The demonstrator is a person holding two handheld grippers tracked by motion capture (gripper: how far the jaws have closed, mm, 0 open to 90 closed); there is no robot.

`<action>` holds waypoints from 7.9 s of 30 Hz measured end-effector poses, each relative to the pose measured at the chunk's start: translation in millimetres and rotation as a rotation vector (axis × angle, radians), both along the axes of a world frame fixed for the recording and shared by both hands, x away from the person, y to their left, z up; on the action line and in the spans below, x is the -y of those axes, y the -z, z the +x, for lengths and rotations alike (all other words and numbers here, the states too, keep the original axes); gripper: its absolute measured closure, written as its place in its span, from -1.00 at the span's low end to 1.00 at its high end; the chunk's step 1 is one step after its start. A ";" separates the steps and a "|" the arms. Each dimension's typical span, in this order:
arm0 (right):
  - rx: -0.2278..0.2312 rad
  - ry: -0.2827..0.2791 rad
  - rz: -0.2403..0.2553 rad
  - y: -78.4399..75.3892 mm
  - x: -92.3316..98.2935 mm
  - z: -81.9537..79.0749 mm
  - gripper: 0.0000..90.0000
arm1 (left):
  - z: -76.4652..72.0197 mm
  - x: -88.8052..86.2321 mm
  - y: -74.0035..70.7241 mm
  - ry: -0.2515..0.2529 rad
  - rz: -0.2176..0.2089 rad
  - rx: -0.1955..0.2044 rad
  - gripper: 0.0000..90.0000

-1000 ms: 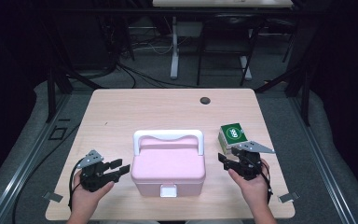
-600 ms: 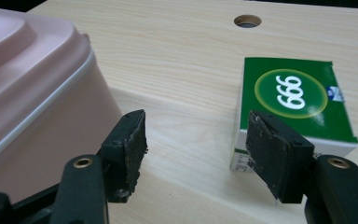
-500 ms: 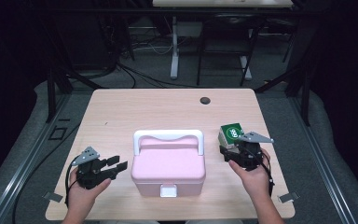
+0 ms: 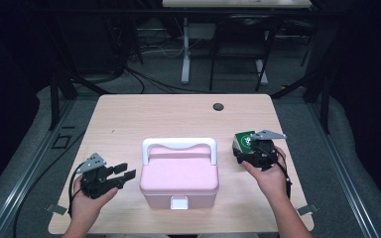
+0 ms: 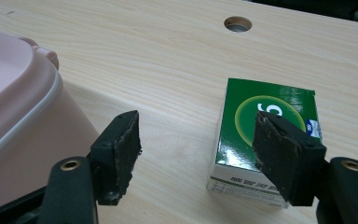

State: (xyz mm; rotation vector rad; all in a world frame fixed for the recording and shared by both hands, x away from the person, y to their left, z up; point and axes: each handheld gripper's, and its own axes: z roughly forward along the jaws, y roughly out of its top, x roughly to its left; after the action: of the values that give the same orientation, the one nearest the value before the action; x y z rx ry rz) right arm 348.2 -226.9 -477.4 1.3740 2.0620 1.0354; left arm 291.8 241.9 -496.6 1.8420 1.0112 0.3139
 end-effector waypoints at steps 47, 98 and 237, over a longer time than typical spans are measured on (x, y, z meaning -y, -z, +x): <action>0.021 -0.296 0.097 -59.9 -36.3 -34.4 -0.16 | 17.4 27.6 -59.0 0.103 0.007 0.028 0.02; 0.028 -0.442 0.150 -40.2 -51.8 -43.6 0.25 | 15.6 43.3 -59.0 0.149 0.004 0.038 0.27; 0.018 -0.305 0.226 -51.3 -28.2 18.4 0.23 | 64.4 42.5 -107.0 0.000 -0.040 0.184 0.68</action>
State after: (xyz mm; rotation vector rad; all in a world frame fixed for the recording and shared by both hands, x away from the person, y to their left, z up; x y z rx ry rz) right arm 366.5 -198.7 -426.1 1.1661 2.2435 1.4401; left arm 356.2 199.4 -389.6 1.7420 0.8849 0.4511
